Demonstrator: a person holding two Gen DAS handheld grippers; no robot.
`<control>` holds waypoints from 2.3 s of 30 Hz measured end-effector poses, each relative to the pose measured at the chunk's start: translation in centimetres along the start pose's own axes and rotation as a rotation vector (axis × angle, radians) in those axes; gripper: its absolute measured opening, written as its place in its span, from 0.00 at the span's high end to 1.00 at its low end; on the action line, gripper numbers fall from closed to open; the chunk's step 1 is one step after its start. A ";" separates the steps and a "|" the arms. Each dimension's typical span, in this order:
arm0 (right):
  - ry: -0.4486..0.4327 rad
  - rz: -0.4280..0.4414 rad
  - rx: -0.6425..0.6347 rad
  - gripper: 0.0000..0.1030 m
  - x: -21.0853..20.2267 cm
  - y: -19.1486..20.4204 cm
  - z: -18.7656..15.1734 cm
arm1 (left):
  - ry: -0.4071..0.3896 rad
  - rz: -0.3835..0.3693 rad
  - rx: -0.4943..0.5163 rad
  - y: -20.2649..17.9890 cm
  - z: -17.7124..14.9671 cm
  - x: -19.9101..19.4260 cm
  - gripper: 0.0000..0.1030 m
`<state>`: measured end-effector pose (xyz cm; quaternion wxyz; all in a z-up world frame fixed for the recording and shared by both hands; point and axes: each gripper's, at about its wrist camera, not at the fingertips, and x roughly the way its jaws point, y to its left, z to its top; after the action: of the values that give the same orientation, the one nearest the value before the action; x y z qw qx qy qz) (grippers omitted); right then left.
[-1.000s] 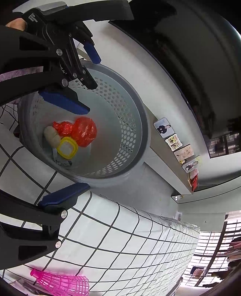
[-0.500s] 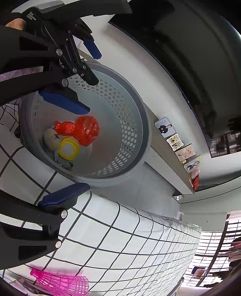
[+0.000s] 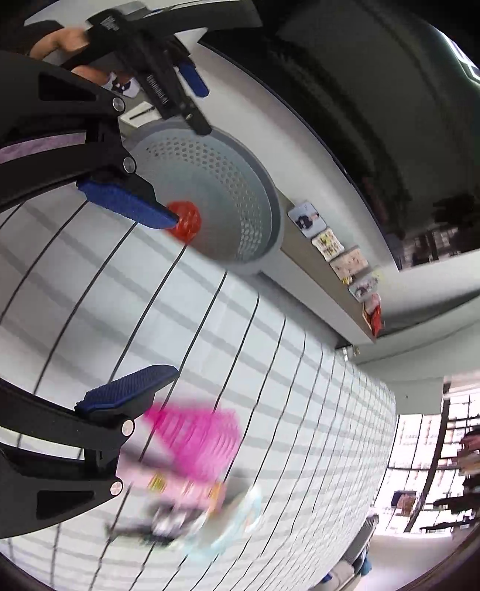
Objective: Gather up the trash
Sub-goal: 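Move both grippers back over the bed toward the scattered trash, then grasp the dark toy figure with the right gripper and lift it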
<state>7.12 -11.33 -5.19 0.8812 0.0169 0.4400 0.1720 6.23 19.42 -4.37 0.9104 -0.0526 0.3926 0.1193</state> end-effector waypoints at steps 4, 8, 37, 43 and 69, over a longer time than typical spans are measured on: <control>-0.020 -0.086 0.074 0.29 -3.3 -4.5 -2.4 | -0.027 -0.058 0.039 -3.0 0.4 -2.0 0.21; -0.044 -0.170 0.165 0.29 -6.2 -9.0 -4.4 | -0.052 -0.123 0.099 -7.2 0.4 -3.6 0.20; 0.022 -0.259 0.194 0.37 -1.0 -19.0 -2.8 | 0.030 -0.242 0.240 -20.7 -2.6 -4.6 0.20; 0.042 -0.286 0.182 0.44 0.1 -19.2 -2.4 | 0.041 -0.243 0.240 -20.5 -2.6 -4.3 0.20; -0.052 -0.219 0.296 0.81 -7.2 -23.7 -6.8 | 0.073 -0.273 0.319 -26.7 -2.6 -3.9 0.19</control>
<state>4.71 -36.73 -8.11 0.8936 0.1029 0.4368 0.0080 8.71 -7.59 -3.23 0.9001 0.0351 0.4284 -0.0707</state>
